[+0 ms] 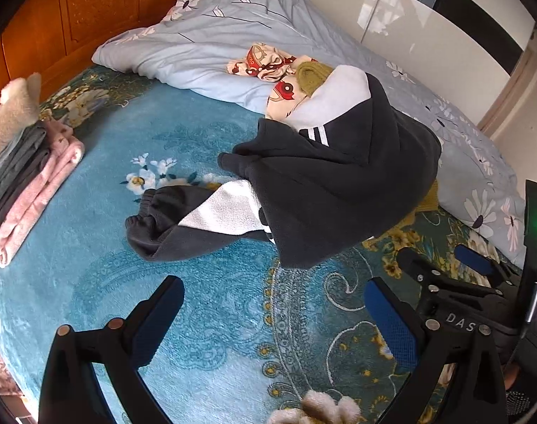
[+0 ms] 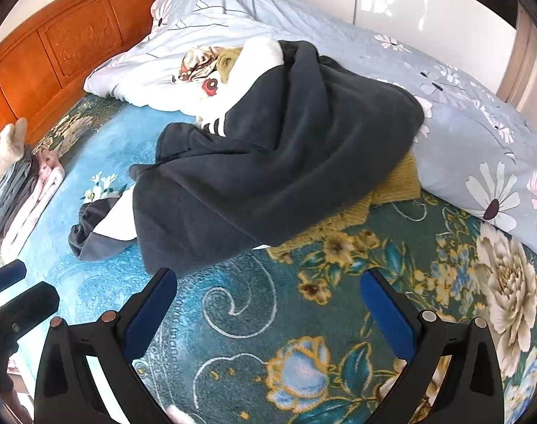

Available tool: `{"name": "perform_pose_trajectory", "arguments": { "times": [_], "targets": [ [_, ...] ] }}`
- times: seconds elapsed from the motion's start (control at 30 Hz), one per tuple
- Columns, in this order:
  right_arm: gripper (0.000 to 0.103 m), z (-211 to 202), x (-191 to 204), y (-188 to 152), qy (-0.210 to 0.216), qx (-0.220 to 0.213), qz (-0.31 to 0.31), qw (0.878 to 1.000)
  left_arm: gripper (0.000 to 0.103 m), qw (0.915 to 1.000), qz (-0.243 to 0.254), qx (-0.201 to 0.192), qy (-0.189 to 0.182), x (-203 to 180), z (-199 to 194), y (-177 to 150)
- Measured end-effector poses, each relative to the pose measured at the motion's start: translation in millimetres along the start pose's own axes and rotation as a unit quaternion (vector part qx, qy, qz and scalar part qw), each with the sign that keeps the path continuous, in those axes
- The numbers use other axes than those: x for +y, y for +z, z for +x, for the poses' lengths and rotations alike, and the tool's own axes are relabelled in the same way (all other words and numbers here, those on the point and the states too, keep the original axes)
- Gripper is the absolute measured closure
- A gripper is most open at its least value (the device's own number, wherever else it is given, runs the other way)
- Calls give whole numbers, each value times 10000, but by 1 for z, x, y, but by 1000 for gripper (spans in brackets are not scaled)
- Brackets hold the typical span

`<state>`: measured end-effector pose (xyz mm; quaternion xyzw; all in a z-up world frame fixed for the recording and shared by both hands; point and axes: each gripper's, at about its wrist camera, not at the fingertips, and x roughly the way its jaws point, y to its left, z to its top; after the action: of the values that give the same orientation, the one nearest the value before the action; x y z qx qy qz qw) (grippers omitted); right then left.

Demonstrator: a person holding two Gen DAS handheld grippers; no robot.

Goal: Fold clothes
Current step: 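Move both tools toward the crumpled black-and-white fleece jacket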

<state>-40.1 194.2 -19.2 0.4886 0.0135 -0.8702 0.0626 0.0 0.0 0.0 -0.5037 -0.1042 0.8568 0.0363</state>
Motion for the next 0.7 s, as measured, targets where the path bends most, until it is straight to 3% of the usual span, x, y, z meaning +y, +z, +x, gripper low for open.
{"name": "perform_pose_trajectory", "arguments": {
  "times": [0.7],
  "targets": [
    [0,-2,23,3,239,16,-161,9996,0,9997,154,-172,64,0,-6,-4]
  ]
}}
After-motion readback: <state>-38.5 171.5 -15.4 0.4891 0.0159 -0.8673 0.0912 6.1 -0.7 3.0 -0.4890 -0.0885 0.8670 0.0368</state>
